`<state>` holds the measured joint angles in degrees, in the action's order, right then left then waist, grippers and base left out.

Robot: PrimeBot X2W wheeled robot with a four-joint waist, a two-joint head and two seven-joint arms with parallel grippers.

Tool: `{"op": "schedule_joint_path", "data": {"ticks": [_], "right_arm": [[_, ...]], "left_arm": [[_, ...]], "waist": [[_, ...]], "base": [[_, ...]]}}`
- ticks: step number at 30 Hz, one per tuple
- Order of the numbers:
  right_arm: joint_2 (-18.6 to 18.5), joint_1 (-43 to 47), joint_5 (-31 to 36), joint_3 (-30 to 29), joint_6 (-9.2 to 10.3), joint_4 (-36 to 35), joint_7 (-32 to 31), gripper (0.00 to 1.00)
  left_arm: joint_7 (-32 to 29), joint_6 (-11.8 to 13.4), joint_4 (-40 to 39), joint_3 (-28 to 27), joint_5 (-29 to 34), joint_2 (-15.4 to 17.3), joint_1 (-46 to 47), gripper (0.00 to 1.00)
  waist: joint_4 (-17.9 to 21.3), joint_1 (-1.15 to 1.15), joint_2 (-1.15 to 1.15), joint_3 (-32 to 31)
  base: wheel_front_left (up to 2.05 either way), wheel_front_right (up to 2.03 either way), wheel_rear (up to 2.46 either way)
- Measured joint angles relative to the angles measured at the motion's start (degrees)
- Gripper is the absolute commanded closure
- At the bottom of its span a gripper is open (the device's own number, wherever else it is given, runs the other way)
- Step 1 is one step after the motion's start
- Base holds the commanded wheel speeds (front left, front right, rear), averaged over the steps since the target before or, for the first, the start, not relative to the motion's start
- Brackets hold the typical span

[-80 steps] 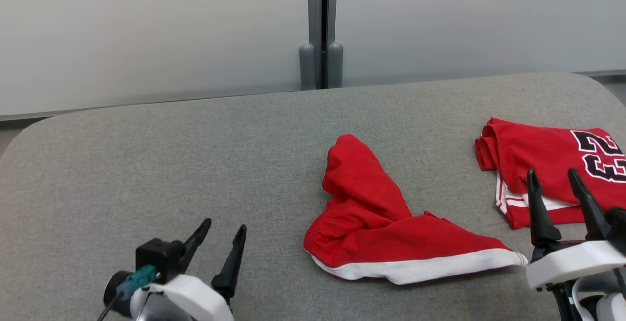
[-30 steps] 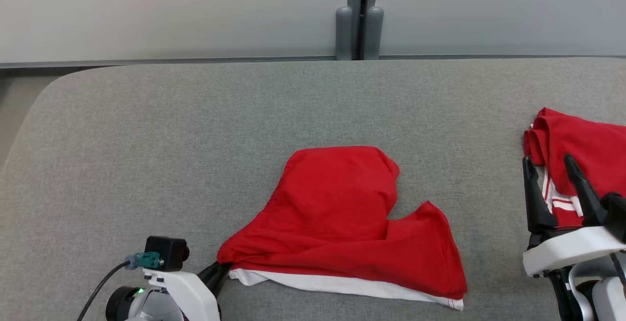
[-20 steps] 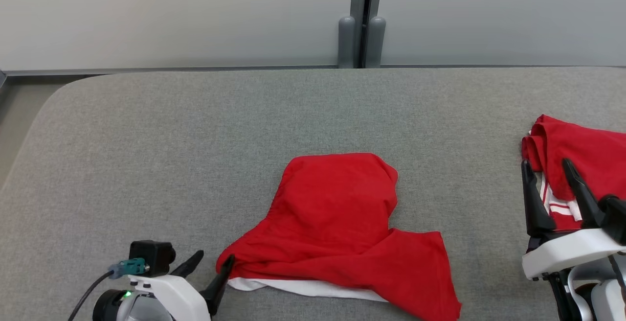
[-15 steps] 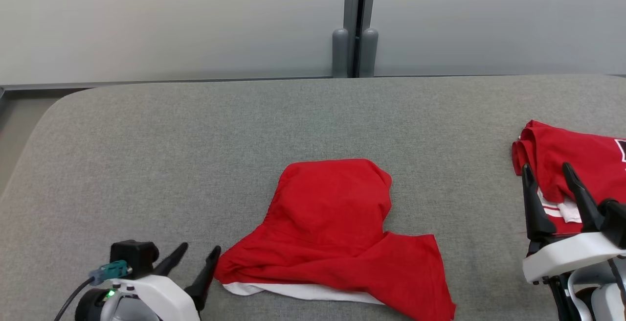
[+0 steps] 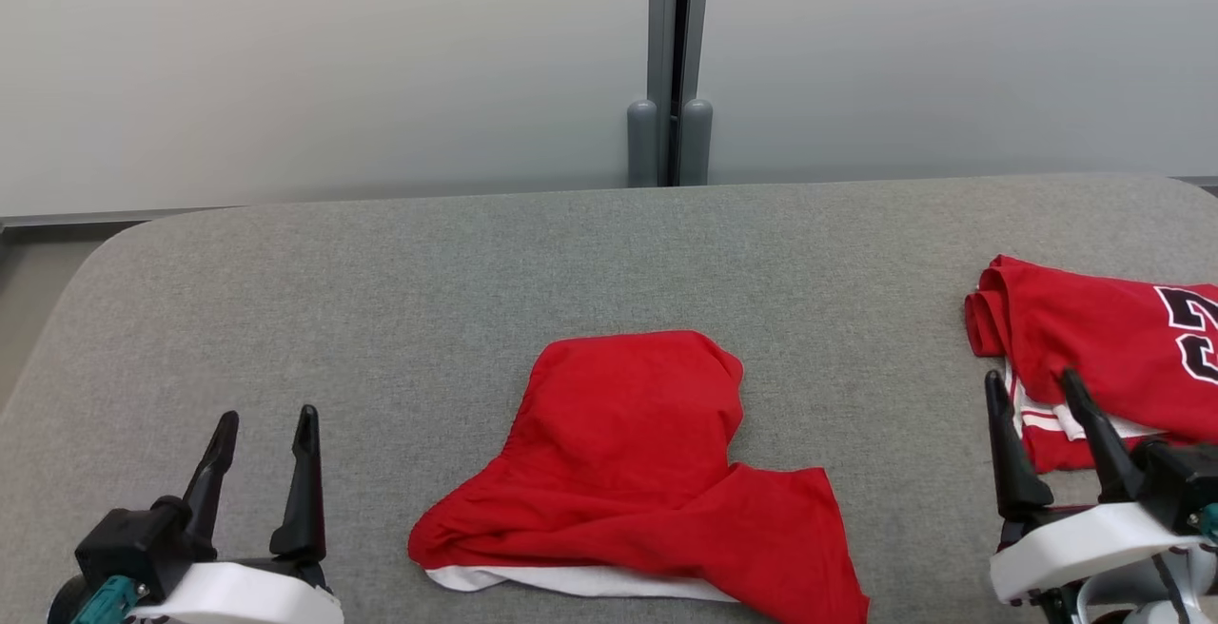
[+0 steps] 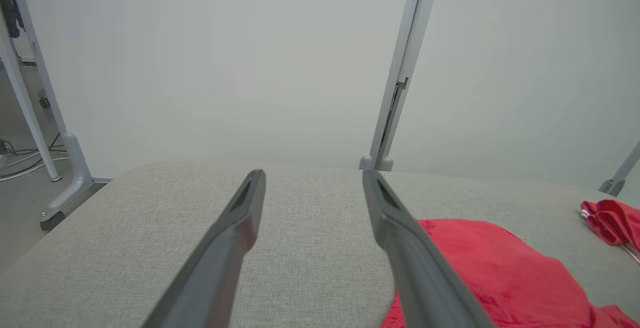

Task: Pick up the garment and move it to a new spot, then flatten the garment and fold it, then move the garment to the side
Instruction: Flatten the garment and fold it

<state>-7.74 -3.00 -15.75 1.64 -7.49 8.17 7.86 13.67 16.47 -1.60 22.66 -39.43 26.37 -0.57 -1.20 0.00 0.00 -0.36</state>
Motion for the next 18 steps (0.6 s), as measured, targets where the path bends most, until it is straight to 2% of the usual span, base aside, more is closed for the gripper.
{"op": "schedule_joint_path", "data": {"ticks": [7, 18], "right_arm": [[0.4, 2.1, -1.0, 0.8, 0.00, -0.9, 1.0, 0.00], [0.1, 2.3, -1.2, 0.7, 0.00, -1.5, 1.3, 0.00]], "left_arm": [[1.2, -0.8, 0.0, -1.2, 2.5, -2.8, -2.5, 0.00], [1.3, -2.3, 0.0, -3.7, 5.3, -4.9, -2.9, 0.00]], "waist": [[0.2, 0.00, 0.00, -0.2], [0.3, 0.00, 0.00, -0.6]], "base": [[0.00, 0.00, 0.00], [0.00, 0.00, 0.00]]}}
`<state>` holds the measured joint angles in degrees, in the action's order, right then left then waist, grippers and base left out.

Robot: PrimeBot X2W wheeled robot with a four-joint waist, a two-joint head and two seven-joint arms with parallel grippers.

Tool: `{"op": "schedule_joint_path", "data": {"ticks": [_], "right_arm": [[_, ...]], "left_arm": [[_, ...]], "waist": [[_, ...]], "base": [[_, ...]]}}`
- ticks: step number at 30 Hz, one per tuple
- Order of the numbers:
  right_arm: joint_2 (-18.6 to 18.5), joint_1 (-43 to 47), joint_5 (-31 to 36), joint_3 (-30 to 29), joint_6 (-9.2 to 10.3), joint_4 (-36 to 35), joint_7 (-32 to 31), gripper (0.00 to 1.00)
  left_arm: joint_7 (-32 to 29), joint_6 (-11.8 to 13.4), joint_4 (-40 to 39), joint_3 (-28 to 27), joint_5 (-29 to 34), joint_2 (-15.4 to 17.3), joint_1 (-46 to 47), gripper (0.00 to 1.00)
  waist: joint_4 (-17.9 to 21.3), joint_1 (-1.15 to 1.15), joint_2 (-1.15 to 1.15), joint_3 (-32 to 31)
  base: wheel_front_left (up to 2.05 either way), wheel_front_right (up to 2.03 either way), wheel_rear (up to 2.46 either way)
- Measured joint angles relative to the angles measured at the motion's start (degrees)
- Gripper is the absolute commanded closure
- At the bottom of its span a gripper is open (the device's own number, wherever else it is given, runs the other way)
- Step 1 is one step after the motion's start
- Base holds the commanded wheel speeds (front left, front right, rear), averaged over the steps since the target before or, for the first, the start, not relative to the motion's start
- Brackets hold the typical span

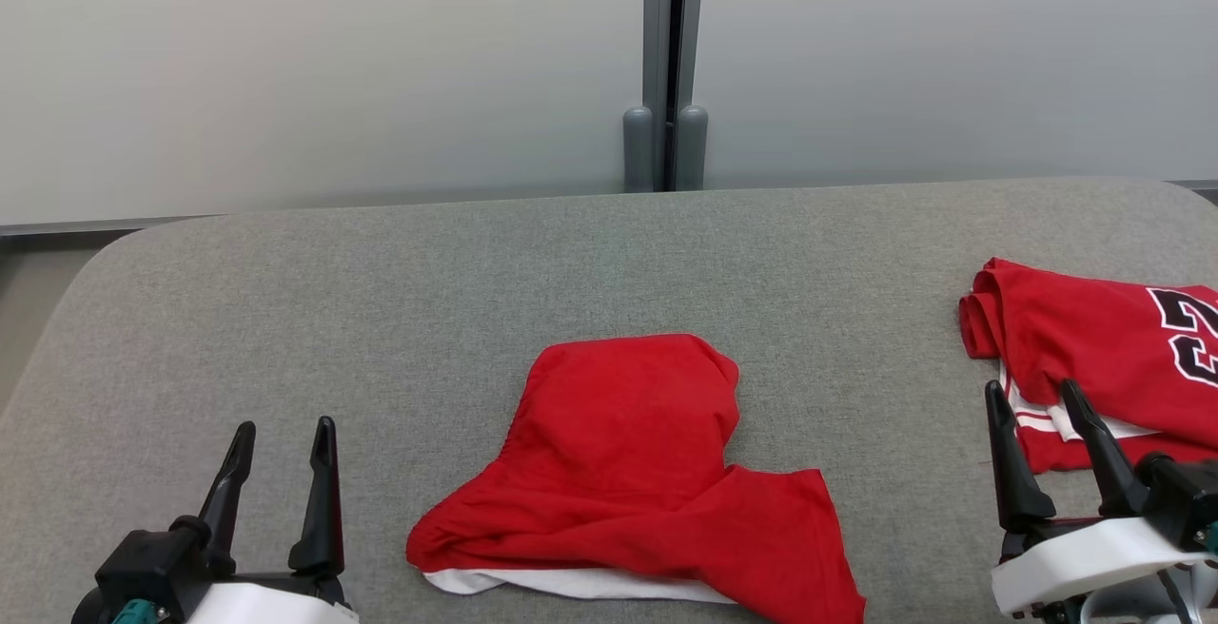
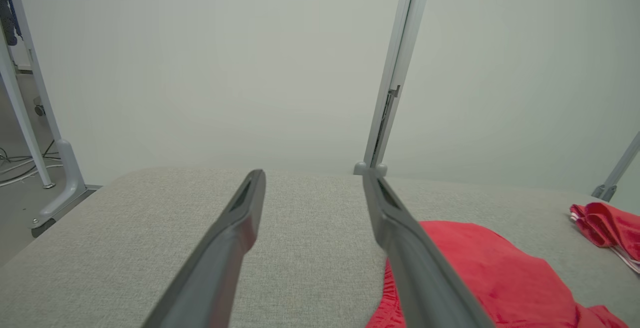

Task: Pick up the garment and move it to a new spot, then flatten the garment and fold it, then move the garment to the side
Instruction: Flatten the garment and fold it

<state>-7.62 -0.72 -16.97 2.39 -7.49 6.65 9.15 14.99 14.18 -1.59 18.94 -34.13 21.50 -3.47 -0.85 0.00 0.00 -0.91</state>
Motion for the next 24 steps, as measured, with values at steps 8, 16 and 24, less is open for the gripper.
{"op": "schedule_joint_path", "data": {"ticks": [8, 16, 24], "right_arm": [[-0.1, 0.0, -0.5, 1.4, 0.00, 0.5, -1.0, 0.00], [-0.5, 0.1, -1.2, 2.5, 0.00, 1.3, -1.6, 0.00], [-1.6, 0.2, -1.6, 1.7, 0.00, 1.3, -2.5, 0.00]], "left_arm": [[0.0, -0.9, 0.3, -0.5, 1.1, -1.0, -0.6, 0.00], [0.0, -1.5, 0.6, -0.5, 1.8, -1.6, -0.7, 0.00], [-0.3, -1.9, 1.1, -0.3, 1.7, -1.8, -0.9, 0.00]], "waist": [[-0.2, 0.00, 0.00, -0.2], [-1.4, 0.00, 0.00, -0.3], [-2.1, 0.00, 0.00, -0.3]], "base": [[0.00, 0.00, 0.00], [0.00, 0.00, 0.00], [0.00, 0.00, 0.00]]}}
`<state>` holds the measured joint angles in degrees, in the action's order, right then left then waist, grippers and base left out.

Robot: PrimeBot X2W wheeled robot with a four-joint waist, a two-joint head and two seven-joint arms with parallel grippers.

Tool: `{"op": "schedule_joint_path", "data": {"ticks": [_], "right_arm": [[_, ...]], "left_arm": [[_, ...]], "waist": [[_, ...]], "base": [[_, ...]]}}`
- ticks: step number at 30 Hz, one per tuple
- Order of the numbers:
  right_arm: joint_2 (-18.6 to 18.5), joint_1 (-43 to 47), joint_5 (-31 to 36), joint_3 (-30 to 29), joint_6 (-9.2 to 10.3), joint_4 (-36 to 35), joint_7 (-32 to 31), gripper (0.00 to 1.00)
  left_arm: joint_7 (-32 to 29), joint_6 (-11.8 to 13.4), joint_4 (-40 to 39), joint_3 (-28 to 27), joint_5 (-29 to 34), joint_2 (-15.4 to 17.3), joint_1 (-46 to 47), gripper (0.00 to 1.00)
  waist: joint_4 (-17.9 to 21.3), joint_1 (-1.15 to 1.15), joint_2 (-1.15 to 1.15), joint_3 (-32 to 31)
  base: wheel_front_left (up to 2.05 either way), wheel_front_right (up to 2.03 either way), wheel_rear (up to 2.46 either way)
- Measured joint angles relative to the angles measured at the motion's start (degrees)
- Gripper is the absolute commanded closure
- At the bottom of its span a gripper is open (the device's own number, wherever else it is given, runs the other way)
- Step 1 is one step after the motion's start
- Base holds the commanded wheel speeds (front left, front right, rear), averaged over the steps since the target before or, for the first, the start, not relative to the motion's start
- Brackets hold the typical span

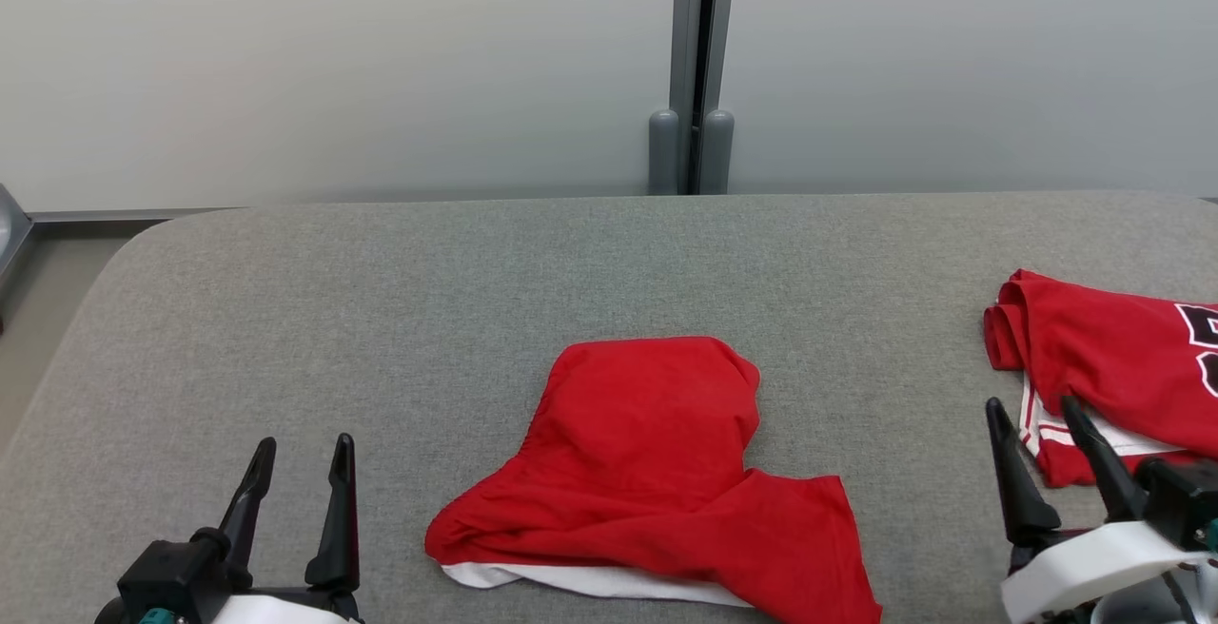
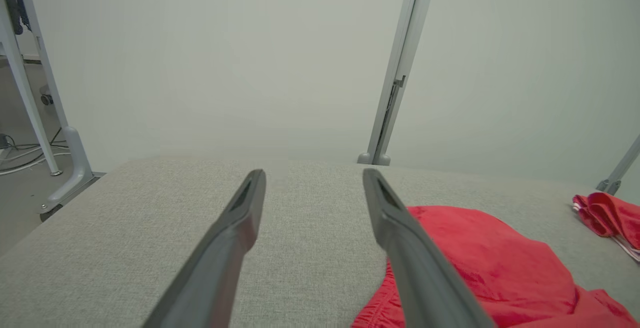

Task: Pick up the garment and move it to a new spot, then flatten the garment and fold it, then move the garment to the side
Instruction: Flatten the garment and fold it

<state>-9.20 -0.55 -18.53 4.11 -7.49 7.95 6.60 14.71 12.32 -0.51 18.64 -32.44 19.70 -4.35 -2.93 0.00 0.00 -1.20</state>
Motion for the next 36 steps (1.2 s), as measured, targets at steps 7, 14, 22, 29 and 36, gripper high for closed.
{"op": "schedule_joint_path", "data": {"ticks": [7, 14, 22, 29, 36], "right_arm": [[-5.7, 3.2, -0.9, 0.9, 0.00, -2.7, -3.1, 0.00], [-15.1, 8.1, -10.1, 13.8, 0.00, -6.8, -8.6, 0.00], [-22.1, 9.3, -17.2, 25.8, 0.00, -7.2, -15.5, 0.00], [-21.6, 4.5, -18.3, 31.9, 0.00, -4.6, -15.0, 0.00], [-19.5, -0.1, -18.2, 36.5, 0.00, -1.3, -12.8, 0.00]], "left_arm": [[-2.7, -0.1, 0.1, 0.4, -1.2, 0.9, -1.2, 0.00], [-10.0, -1.4, 1.1, 2.7, -3.8, 1.5, -1.4, 0.00], [-17.6, -3.3, 2.6, 5.7, -6.1, 1.9, -0.5, 0.00], [-22.0, -5.1, 3.9, 7.8, -7.2, 2.2, 1.7, 0.00], [-25.3, -6.9, 7.2, 10.2, -7.4, 2.2, 4.7, 0.00]], "waist": [[0.3, 0.00, 0.00, 0.1], [0.4, 0.00, 0.00, 1.3], [0.5, 0.00, 0.00, 3.5], [0.6, 0.00, 0.00, 5.6], [0.8, 0.00, 0.00, 7.1]], "base": [[0.00, 0.00, 0.00], [0.00, 0.00, 0.00], [0.00, 0.00, 0.00], [0.00, 0.00, 0.00], [0.00, 0.00, 0.00]]}}
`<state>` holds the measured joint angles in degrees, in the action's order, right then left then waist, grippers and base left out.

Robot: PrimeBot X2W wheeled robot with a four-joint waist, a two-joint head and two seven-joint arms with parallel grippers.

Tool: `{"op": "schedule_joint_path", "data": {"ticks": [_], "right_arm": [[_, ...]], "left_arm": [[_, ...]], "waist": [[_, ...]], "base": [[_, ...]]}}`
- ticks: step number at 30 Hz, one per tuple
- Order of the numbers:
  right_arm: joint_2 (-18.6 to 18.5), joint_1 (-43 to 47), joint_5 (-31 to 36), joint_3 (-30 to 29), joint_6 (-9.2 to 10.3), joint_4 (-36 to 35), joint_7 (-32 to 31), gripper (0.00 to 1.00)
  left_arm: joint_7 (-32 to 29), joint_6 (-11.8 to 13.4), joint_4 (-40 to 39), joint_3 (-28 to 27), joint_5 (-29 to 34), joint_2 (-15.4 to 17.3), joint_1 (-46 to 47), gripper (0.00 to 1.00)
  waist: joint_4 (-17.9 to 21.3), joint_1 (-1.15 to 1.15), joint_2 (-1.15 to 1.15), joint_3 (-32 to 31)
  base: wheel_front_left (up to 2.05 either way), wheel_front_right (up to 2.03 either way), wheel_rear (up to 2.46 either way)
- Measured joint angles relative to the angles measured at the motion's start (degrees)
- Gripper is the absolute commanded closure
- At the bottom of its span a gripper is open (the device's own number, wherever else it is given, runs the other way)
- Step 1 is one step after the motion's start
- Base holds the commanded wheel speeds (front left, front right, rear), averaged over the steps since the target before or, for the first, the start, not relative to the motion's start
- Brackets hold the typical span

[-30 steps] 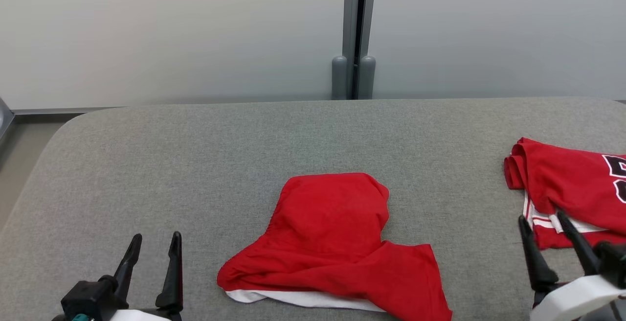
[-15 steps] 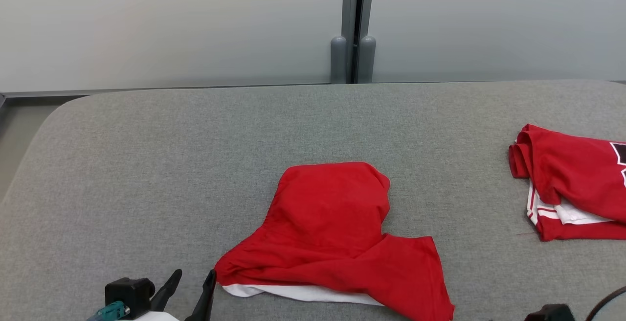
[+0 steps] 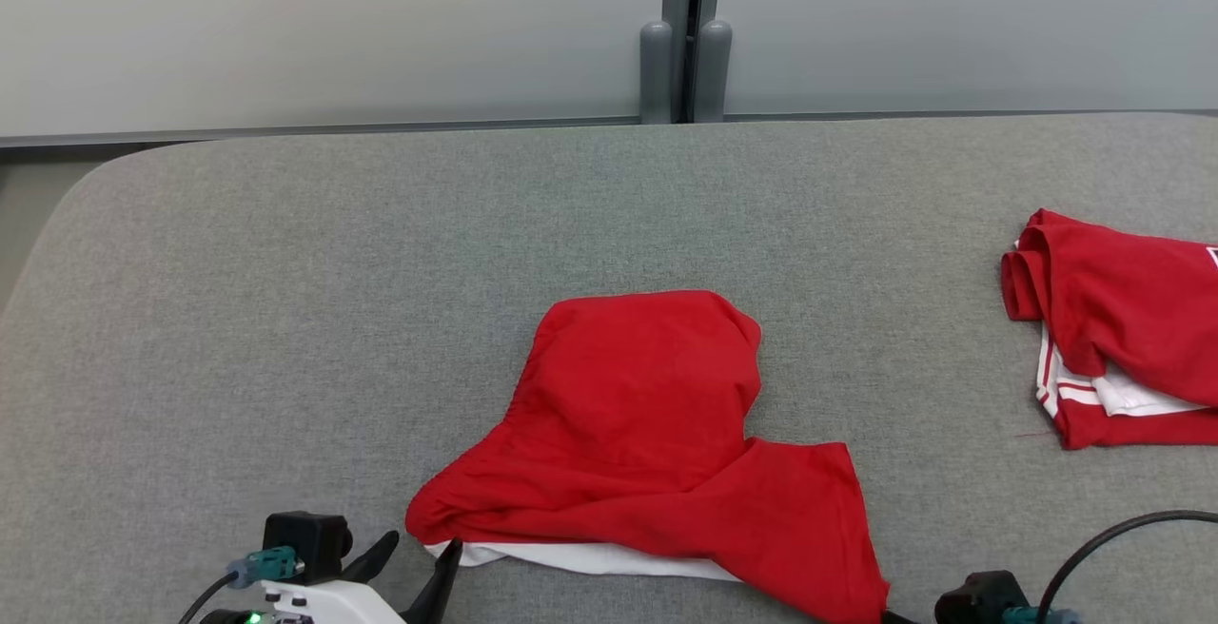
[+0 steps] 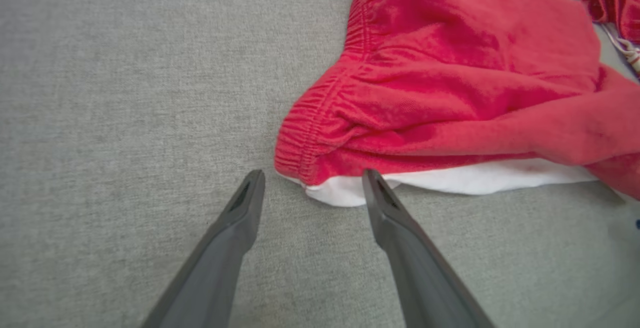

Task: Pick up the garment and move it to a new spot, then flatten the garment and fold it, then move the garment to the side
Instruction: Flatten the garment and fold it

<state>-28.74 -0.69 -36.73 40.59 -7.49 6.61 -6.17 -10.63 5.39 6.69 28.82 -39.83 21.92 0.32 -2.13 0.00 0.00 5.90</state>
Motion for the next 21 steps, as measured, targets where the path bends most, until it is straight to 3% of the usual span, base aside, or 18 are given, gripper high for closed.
{"op": "schedule_joint_path", "data": {"ticks": [12, 13, 15, 16, 17, 18, 21], "right_arm": [[0.7, -4.9, -0.6, 4.1, 0.00, 3.4, 2.7, 0.00], [0.7, -5.2, -0.7, 4.4, 0.00, 3.5, 2.7, 0.08], [0.8, -5.9, -1.2, 5.0, 0.00, 3.8, 2.9, 0.39], [0.8, -6.1, -1.4, 5.4, 0.00, 3.9, 3.0, 0.57], [0.8, -6.4, -1.7, 5.8, 0.00, 4.0, 3.1, 0.74], [0.8, -6.7, -1.8, 6.2, 0.00, 4.1, 3.1, 0.97], [0.7, -7.3, -2.3, 7.2, 0.00, 4.5, 3.4, 1.00]], "left_arm": [[0.3, -3.3, 5.8, 1.5, 0.0, -1.2, 3.9, 0.00], [0.4, -3.3, 6.5, 1.5, 0.0, -1.3, 4.3, 0.00], [0.6, -3.4, 7.3, 1.6, 0.0, -1.4, 4.9, 0.00], [0.6, -3.5, 7.6, 1.6, 0.0, -1.4, 5.0, 0.19], [0.6, -3.8, 7.9, 1.6, -0.1, -1.4, 5.1, 0.62], [0.6, -3.8, 8.0, 1.6, -0.1, -1.3, 5.2, 0.96], [0.7, -4.2, 7.8, 1.6, -0.4, -1.2, 5.2, 1.00]], "waist": [[0.4, 0.00, 0.00, 1.7], [0.4, 0.00, 0.00, 1.9], [0.5, 0.00, 0.00, 2.0], [0.6, 0.00, 0.00, 2.1], [0.6, 0.00, 0.00, 2.2], [0.6, 0.00, 0.00, 2.3], [0.6, 0.00, 0.00, 2.2]], "base": [[0.00, 0.00, 0.00], [0.00, 0.00, 0.00], [0.00, 0.00, 0.00], [0.00, 0.00, 0.00], [0.00, 0.00, 0.00], [0.00, 0.00, 0.00], [0.00, 0.00, 0.00]]}}
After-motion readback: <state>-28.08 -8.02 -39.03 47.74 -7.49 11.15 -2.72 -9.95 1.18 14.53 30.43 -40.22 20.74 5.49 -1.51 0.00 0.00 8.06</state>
